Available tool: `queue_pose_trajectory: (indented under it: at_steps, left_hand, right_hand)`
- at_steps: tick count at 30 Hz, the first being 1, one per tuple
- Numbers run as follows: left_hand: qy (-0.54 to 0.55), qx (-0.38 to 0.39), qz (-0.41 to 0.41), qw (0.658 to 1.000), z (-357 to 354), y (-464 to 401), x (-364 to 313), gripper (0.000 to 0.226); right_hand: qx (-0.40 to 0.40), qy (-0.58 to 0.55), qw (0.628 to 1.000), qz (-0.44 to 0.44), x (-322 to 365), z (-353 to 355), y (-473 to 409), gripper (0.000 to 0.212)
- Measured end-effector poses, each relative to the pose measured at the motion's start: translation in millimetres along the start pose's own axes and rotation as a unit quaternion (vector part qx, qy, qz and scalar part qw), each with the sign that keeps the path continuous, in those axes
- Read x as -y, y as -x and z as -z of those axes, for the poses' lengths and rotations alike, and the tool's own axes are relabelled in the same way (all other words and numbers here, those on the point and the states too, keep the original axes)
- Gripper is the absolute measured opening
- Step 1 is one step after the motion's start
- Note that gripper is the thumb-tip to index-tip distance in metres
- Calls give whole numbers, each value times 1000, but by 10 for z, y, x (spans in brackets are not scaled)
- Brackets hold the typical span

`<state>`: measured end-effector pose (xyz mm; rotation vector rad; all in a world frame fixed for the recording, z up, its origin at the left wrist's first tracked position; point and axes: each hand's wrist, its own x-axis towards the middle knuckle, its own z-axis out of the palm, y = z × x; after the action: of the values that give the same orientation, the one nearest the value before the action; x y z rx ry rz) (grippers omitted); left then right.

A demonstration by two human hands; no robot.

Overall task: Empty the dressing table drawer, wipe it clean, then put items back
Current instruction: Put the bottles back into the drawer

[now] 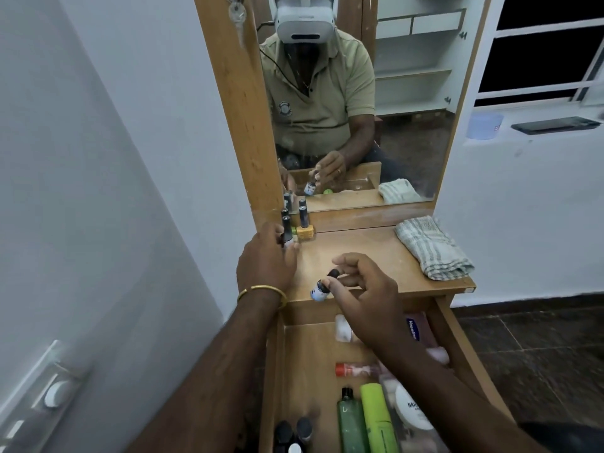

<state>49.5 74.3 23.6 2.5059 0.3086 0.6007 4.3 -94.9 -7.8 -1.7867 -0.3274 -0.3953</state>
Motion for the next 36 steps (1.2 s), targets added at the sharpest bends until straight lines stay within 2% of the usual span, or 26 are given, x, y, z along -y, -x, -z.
queue_pose_trajectory:
  at_steps: [3,7,13,17,27,36]
  left_hand:
    - [32,-18,-33,999,116,139,14,36]
    - [85,-21,-79,993,340,467,34,20]
    - [144,40,-62,987,586,935,245,14]
    - [157,71,-38,984,678,1213,326,16]
    - [143,90,-18,985,762,1431,472,16]
    - [119,131,-25,984,752,1407,455,18]
  right_hand:
    - [4,-17,1000,22,37,31,66,30]
    - [43,-27,998,22,64,70,219,33]
    - [224,20,974,-27,74,44,514,36]
    - [291,91,952,-37,88,-88,732,35]
    - [364,148,918,-43,109,-314,898,40]
    - [380,118,913,-95,89,-323,900,43]
